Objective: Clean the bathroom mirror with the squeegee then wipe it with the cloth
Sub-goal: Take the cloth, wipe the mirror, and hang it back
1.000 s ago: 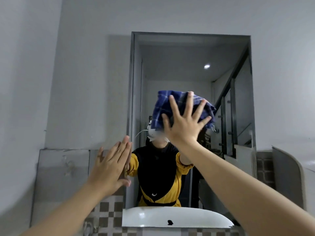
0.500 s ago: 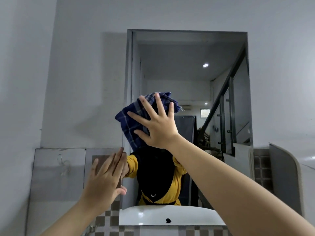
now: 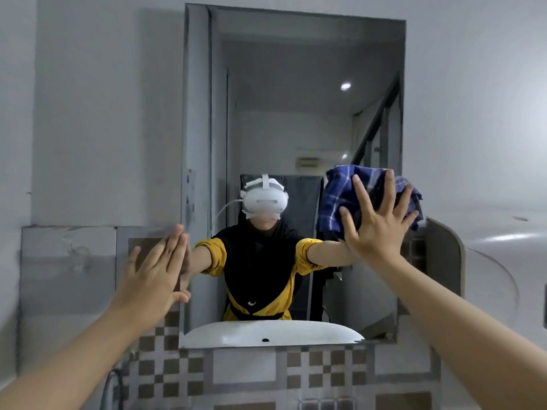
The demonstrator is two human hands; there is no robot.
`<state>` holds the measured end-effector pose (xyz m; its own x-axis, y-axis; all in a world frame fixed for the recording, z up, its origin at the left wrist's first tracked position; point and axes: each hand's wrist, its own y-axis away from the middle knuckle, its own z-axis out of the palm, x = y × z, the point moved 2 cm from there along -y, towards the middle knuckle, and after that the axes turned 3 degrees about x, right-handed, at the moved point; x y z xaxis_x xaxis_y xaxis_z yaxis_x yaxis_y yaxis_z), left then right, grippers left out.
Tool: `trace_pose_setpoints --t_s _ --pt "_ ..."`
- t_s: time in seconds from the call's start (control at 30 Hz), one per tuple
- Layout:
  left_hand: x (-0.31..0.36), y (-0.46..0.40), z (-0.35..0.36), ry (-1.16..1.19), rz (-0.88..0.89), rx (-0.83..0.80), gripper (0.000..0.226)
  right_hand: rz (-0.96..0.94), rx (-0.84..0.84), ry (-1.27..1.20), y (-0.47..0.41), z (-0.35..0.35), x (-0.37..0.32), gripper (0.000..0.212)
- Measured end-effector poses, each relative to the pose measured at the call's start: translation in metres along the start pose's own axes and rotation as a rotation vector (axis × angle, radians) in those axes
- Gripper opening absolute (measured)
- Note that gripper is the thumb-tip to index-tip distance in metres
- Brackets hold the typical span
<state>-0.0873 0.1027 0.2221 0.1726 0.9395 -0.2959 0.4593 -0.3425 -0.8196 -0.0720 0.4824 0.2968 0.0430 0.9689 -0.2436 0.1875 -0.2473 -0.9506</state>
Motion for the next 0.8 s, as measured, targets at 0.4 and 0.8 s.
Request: trace_pose_setpoints --t_s 0.4,0.8 --pt "-0.002 0.001 0.002 0.033 0.002 -0.011 0.132 0.334 -0.005 -0.233 0.061 0.024 -0.126 0.063" --pt "0.001 0.056 0.029 0.248 -0.022 -0.085 0.097 -0.457 -0.043 -0.100 0.088 0.037 -0.228 0.058"
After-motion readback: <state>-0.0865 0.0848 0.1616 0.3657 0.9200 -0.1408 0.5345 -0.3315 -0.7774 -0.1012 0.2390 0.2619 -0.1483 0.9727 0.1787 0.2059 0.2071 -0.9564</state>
